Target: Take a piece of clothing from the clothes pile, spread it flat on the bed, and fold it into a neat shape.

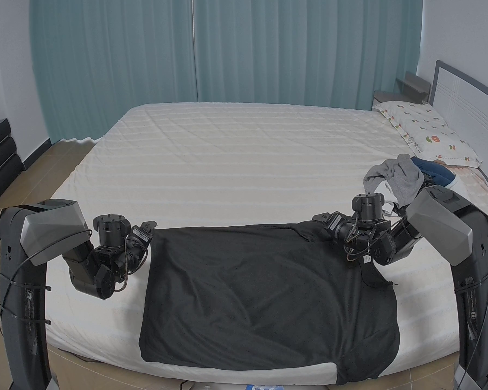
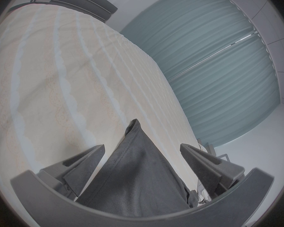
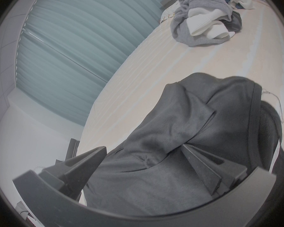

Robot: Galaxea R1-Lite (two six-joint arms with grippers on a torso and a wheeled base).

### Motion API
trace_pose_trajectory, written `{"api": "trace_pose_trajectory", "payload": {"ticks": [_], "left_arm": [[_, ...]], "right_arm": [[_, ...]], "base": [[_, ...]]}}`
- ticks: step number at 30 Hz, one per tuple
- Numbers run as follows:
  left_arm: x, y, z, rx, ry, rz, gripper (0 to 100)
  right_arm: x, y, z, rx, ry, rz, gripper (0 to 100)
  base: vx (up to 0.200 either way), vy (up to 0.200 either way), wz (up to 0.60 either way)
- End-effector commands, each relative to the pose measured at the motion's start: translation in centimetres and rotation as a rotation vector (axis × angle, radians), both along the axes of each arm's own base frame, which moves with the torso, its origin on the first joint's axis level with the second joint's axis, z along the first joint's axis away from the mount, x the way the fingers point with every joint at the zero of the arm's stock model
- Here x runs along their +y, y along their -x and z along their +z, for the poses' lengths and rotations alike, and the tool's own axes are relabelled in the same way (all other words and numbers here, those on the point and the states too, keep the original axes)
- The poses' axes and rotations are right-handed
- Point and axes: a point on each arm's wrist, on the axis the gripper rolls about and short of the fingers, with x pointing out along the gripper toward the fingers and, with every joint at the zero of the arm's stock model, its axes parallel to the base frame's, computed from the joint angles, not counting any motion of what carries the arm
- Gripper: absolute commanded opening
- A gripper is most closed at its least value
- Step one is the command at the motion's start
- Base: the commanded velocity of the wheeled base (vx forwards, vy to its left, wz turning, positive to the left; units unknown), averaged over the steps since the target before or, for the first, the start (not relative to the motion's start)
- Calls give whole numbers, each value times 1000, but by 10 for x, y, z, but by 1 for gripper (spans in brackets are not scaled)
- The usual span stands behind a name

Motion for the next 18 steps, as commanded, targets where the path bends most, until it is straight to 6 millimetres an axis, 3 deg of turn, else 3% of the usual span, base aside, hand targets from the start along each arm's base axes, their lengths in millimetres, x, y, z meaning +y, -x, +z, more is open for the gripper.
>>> {"api": "trace_pose_trajectory", "payload": {"ticks": [1,18], "left_arm": [[0,0,1,-2,0,1,100],[0,0,0,0,-2,0,100]], "right_arm": [[14,-2,-2,-4,6,19,100],[20,-36,-27,20,42,-32,100]], "base": [[0,0,0],[0,0,0]]}}
